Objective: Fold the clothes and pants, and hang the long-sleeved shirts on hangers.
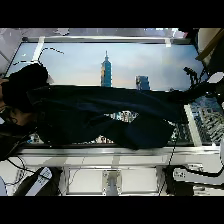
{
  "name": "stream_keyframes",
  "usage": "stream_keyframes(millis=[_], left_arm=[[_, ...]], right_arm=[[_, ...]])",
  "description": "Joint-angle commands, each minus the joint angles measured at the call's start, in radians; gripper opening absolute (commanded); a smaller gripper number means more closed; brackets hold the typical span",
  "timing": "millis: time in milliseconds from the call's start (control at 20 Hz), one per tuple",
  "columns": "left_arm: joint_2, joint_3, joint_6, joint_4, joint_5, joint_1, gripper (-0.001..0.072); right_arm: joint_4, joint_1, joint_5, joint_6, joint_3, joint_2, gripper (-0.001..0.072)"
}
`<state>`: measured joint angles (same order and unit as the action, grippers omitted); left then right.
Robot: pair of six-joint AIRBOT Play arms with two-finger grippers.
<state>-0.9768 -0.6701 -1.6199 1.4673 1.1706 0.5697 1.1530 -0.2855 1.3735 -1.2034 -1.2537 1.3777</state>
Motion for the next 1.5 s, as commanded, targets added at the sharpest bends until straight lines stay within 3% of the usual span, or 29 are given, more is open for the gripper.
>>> stream_keyframes(millis=[0, 300, 450, 550, 600, 800, 1000, 1250, 1450], left_arm=[[-0.04, 0.008, 0.042, -0.018, -0.071, 0.001, 0.0517], [-0.175, 0.008, 0.095, -0.165, -0.163, -0.001, 0.0513], [-0.215, 0.008, 0.095, -0.176, -0.175, -0.001, 0.0465], [-0.214, 0.006, 0.101, -0.176, -0.2, -0.001, 0.0041], [-0.212, 0.003, 0.113, -0.175, -0.2, -0.001, 0.0022], [-0.171, -0.006, 0.144, -0.173, -0.182, -0.001, 0.0022], [-0.095, -0.019, 0.144, -0.167, -0.184, 0.0, 0.0022], [-0.058, -0.019, 0.131, -0.167, -0.171, -0.001, 0.0022], [-0.058, -0.019, 0.131, -0.168, -0.157, -0.001, 0.0022]], right_arm=[[0.006, 0.005, 0.033, -0.03, -0.002, -0.001, 0.0425], [0.009, 0.005, 0.137, -0.058, -0.087, -0.026, 0.0425], [0.015, 0.005, 0.15, -0.069, -0.156, -0.054, 0.0425], [0.04, 0.005, 0.164, -0.072, -0.208, -0.066, 0.0425], [0.059, 0.002, 0.179, -0.072, -0.23, -0.072, 0.0425], [0.096, -0.116, 0.257, -0.072, -0.225, -0.109, 0.0425], [0.057, -0.317, 0.247, -0.071, 0.018, -0.126, 0.0426], [0.009, -0.361, 0.033, 0.047, 0.343, -0.123, 0.0426], [-0.096, -0.355, -0.047, 0.127, 0.375, -0.055, 0.0426]])
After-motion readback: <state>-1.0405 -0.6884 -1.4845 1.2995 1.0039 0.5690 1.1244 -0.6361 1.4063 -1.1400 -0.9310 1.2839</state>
